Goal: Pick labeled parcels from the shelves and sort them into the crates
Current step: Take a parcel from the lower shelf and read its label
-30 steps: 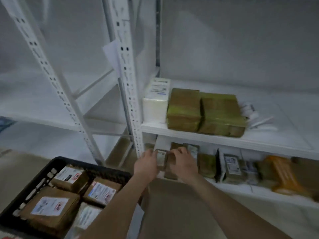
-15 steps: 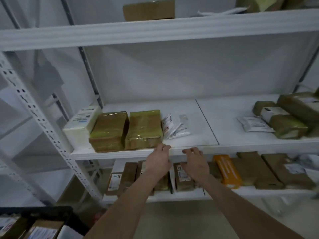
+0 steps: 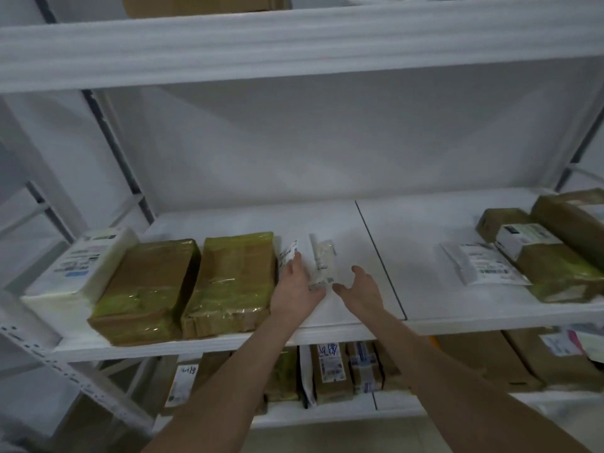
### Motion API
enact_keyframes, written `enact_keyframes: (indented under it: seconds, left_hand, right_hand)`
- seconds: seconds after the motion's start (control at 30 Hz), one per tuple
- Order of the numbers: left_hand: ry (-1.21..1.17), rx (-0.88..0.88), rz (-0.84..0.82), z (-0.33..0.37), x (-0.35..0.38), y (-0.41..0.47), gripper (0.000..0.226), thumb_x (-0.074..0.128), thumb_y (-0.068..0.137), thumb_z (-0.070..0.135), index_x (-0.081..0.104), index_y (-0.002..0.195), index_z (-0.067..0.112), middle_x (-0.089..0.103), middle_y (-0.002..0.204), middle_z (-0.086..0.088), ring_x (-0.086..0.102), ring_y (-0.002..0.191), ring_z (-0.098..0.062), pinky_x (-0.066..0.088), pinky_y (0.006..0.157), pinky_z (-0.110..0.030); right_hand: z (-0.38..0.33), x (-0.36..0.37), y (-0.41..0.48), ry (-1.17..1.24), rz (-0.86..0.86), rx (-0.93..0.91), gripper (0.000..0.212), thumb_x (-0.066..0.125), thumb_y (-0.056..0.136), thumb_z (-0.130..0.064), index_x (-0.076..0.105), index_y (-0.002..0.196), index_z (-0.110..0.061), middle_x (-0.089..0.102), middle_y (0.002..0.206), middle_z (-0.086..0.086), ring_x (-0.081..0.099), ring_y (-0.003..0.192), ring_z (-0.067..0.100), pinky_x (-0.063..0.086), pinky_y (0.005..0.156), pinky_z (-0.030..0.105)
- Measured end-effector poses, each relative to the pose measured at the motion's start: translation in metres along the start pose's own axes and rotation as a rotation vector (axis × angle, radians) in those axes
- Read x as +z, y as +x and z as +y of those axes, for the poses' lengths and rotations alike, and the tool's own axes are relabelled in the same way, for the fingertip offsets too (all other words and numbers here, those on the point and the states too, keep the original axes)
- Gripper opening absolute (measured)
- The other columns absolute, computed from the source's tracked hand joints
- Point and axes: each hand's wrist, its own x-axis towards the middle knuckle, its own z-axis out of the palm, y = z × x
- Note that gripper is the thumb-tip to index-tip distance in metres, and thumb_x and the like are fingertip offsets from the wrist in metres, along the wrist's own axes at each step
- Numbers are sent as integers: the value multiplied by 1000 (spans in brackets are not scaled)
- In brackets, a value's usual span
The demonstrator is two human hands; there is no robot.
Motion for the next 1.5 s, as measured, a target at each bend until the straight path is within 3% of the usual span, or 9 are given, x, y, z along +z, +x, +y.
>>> enact_keyframes:
  seconds: [0.13, 0.27, 0.4, 0.7, 0.93, 1.1, 1.2, 1.33, 1.5]
  left_hand:
    - [80, 6, 54, 0, 6, 19, 54, 56, 91, 30, 38, 138, 9, 54, 126, -13, 58, 111, -31, 51, 82, -38]
    - [157, 34, 141, 11, 9, 27, 29, 48, 93, 22, 65, 115, 15, 70, 103, -10, 66, 95, -26, 53, 78, -35]
    - [135, -29, 198, 25, 20, 34, 27, 46, 97, 28, 63, 112, 13, 70, 101, -8, 65, 91, -27, 52, 73, -32]
    - [259, -74, 219, 82, 70, 8, 25, 44, 97, 28, 61, 109, 14, 69, 102, -12, 64, 94, -31, 44, 69, -32]
    - [303, -107, 26, 110, 113, -12, 25, 45, 96, 30, 64, 109, 21, 68, 106, -1, 63, 98, -21, 49, 74, -30]
    - [189, -123, -37, 114, 116, -16, 29, 47, 95, 23, 62, 117, 14, 64, 117, -5, 60, 106, -22, 50, 85, -33]
    - [-12, -198, 111, 119, 105, -16, 34, 50, 95, 22, 58, 128, 15, 60, 129, -3, 57, 117, -21, 44, 94, -30]
    - [-306, -248, 203, 136, 97, -12, 33, 56, 94, 22, 62, 125, 12, 64, 125, -5, 59, 114, -21, 42, 104, -33]
    - [-235, -184, 189, 148, 98, -14, 34, 55, 94, 19, 60, 127, 11, 63, 126, -5, 58, 116, -19, 41, 99, -25]
  right_hand:
    - [-10, 14, 29, 150, -37, 90, 66, 68, 88, -29, 38, 140, -3, 53, 128, 15, 55, 114, 29, 48, 92, 33]
    - [0, 1, 51, 133, -14, 145, 30, 66, 85, -10, 68, 114, -5, 69, 111, 13, 65, 91, 23, 52, 76, 27]
    - [18, -34, 63, 70, 25, 125, 22, 54, 89, -13, 71, 91, -1, 70, 92, 15, 60, 75, 21, 44, 63, 23]
    - [98, -115, 67, 38, 132, 163, 26, 40, 98, -14, 57, 109, 2, 61, 99, 13, 57, 83, 25, 46, 70, 31]
    - [128, -155, 43, -121, -74, 117, 58, 66, 85, -42, 49, 124, -3, 57, 115, 10, 57, 101, 23, 41, 77, 28]
    - [137, -159, 40, 102, -77, 144, 16, 71, 81, -18, 61, 81, -6, 58, 74, 5, 56, 66, 16, 50, 68, 29]
    - [135, -171, 37, 352, 37, 70, 23, 69, 83, -11, 55, 64, -11, 50, 59, 2, 44, 54, 13, 37, 53, 23]
    - [125, -187, 34, 552, 55, 27, 3, 69, 85, -11, 72, 85, -10, 69, 80, 3, 59, 71, 14, 45, 60, 19]
    - [124, -189, 37, 445, 108, 26, 5, 67, 86, -9, 71, 86, -10, 70, 84, 8, 60, 76, 19, 49, 72, 31]
